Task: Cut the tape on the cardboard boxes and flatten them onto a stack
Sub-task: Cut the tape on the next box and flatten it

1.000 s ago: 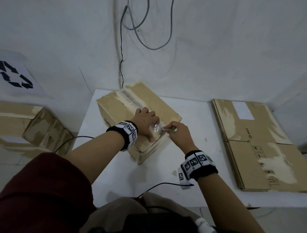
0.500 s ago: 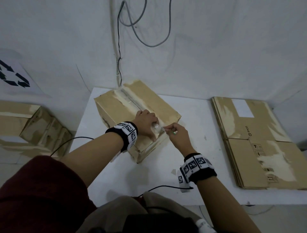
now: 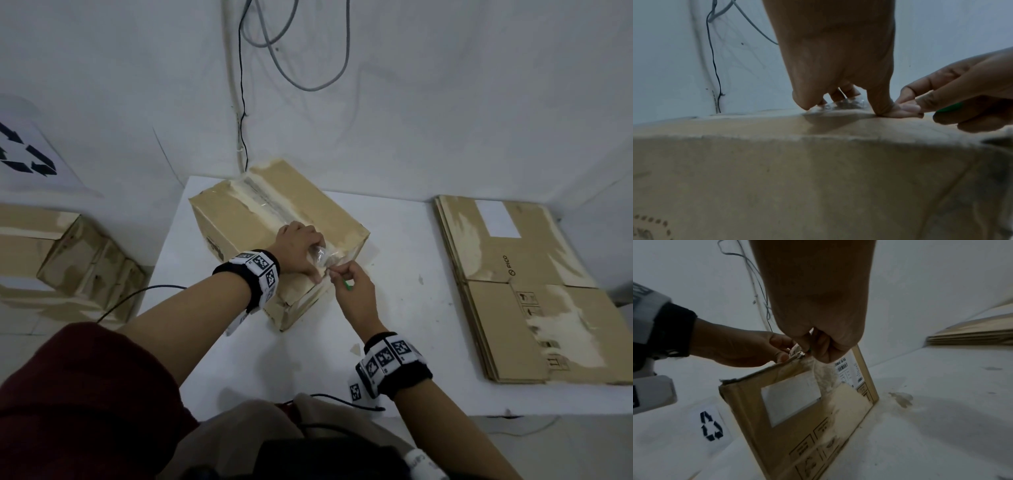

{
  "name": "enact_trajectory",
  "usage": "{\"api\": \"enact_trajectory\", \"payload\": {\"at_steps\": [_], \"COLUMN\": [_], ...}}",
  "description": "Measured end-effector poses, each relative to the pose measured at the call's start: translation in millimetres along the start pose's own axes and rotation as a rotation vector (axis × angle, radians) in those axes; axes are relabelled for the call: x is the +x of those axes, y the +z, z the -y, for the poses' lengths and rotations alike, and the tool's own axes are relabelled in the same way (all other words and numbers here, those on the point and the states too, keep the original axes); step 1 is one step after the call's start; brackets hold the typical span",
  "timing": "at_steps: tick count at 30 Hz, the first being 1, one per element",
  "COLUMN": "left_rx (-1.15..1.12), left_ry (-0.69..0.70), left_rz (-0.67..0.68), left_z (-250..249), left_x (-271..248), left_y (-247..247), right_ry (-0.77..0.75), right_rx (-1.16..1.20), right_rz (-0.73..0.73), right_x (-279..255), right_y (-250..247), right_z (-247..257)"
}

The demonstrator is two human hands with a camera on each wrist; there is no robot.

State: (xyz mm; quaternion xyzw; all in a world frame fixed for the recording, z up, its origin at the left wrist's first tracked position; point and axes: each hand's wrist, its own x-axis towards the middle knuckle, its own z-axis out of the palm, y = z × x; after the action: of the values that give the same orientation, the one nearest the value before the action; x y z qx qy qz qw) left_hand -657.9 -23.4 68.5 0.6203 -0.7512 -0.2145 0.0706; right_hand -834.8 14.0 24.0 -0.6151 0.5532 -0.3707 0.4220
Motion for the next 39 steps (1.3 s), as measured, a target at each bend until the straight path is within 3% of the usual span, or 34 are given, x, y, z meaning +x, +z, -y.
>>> {"api": "enact_trajectory", "payload": {"at_steps": [2,7,12,16,21,29,39], "left_rx": [-0.006,-0.028,-0.061,-0.13,-0.469,-0.971,-1.136], "left_ry": [0.012,0.02,0.05,-0.033,-0.138,-0.382,-0.445], "left_rz": [0.022,0.07,-0.006,-0.101,-0.159,-0.454,-0.469], "left_z": [0,6,9,1,3,6,8], "left_x": [-1,-16,-36,-46,-49,-43,-41], "left_y": [-2,-3,2,4,3,28,34], "right_ry": [0.045,0.06,-0.075,-0.079,-0.171,-0.268,-0.303], "right_rx": [0.043,0.131,-0.037,0.016,0.031,-0.101,-0.327], "right_rz": [-0.014,-0.221,-0.088,-0.046,-0.026,0.136,0.118], "right_x": [0,10,18,15,2,-32,-28], "right_y": [-2,-23,-9,6,1,0,10], "right_z": [-2,-1,2,6,12,-7,5]}}
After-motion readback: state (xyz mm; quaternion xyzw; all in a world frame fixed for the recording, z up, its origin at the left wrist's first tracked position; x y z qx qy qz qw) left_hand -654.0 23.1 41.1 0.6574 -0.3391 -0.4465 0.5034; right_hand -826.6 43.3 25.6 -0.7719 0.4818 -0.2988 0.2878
